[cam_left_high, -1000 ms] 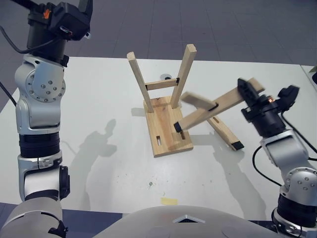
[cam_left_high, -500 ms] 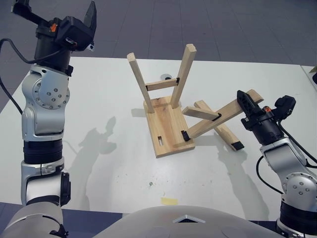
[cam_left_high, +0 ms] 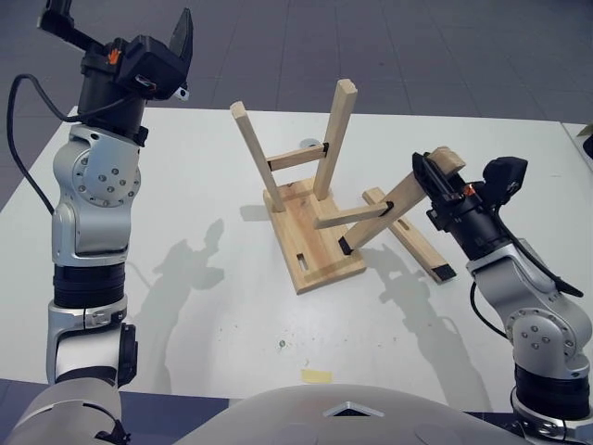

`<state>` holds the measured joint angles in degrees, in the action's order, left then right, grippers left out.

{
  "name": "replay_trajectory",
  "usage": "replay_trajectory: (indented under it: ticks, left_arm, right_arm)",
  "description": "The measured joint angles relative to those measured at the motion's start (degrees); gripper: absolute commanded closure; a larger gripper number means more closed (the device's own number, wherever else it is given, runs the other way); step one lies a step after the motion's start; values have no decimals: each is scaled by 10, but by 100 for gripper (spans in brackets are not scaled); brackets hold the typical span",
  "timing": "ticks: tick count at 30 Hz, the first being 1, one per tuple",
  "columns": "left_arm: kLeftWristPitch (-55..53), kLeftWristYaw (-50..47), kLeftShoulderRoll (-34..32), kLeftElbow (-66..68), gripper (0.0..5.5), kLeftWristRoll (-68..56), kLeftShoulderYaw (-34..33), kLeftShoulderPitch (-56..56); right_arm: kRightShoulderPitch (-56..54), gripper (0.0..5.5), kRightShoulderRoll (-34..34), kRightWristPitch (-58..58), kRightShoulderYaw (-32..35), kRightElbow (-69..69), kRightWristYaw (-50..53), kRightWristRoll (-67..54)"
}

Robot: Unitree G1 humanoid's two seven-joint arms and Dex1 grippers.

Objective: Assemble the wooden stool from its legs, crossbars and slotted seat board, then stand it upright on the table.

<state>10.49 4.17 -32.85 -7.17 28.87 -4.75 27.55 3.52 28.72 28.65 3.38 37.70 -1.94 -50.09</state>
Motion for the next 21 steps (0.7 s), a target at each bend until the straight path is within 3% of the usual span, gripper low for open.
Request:
replay_trajectory:
  ticks: [2, 5, 11, 20, 21]
  left_arm:
    - [-1, 0, 3, -2, 10, 0, 1, -2]
    - [-3, 0, 6, -5, 10, 0, 5, -7]
    - [-8, 3, 9, -8, 10, 0, 10, -9]
    - [-14, 11, 26, -13, 10, -4, 29, -9]
    - [-16, 11, 27, -13, 10, -4, 29, -9]
  right_arm:
    - [10, 445, 8, 7, -51, 23, 11, 53]
    - [19, 445, 0, 7, -71, 40, 36, 80]
    - [35, 447, -50, -5, -72, 32, 48, 91]
    - [-35, 447, -122, -19, -101, -29, 41, 162]
    - [-36, 409, -123, -16, -100, -28, 40, 163]
